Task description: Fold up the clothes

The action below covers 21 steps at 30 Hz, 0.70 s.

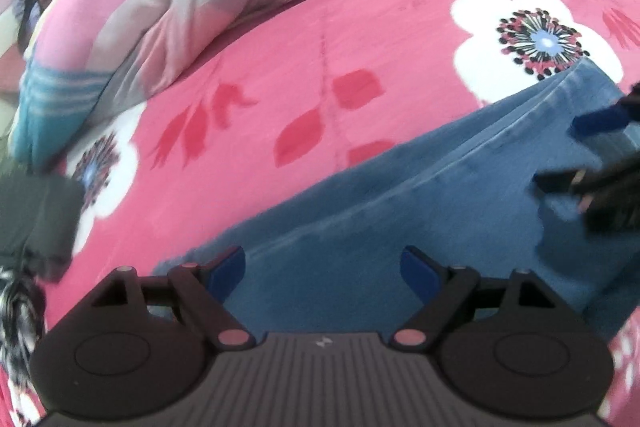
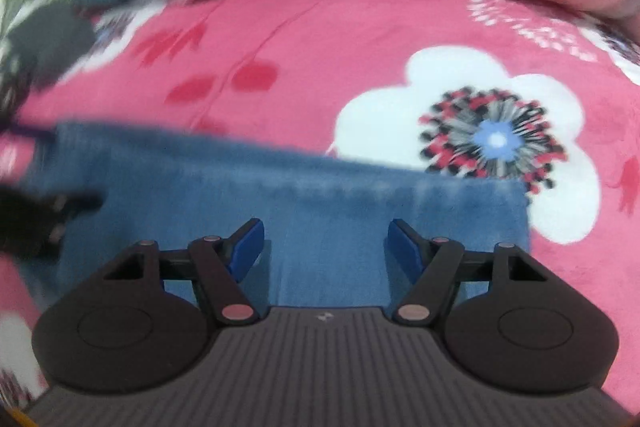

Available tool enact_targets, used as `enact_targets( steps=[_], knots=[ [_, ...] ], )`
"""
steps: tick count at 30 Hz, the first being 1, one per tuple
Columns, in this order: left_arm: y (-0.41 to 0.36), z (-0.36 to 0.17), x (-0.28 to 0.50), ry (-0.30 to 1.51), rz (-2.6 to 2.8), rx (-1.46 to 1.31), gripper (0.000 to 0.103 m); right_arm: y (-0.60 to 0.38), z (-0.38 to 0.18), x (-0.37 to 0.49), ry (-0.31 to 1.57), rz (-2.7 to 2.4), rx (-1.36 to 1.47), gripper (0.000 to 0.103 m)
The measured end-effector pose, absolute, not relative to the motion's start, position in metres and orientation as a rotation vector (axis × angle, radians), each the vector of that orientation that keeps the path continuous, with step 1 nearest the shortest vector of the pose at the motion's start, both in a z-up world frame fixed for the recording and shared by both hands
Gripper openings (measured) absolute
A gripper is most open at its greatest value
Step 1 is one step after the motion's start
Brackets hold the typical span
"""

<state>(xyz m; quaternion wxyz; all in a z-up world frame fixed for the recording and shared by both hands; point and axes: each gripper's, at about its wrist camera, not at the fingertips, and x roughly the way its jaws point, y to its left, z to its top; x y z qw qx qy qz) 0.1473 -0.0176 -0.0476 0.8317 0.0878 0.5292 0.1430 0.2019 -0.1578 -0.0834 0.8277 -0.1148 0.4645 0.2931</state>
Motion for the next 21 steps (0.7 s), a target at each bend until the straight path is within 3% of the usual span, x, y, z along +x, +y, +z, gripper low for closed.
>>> enact_targets(
  steps=[5, 12, 21],
  knots=[
    [-0.021, -0.073, 0.154, 1.175, 0.359, 0.180, 0.089, -0.141, -0.099, 0.221, 0.948, 0.604, -0.287, 0.068],
    [-0.017, -0.067, 0.154, 1.159, 0.375, 0.157, 0.088, -0.196, -0.060, 0.237, 0.906, 0.458, -0.050, 0.067],
    [-0.026, -0.053, 0.155, 1.062, 0.355, 0.127, 0.085, -0.311, -0.080, 0.285, 1.079, 0.468, 0.316, 0.069]
  ],
)
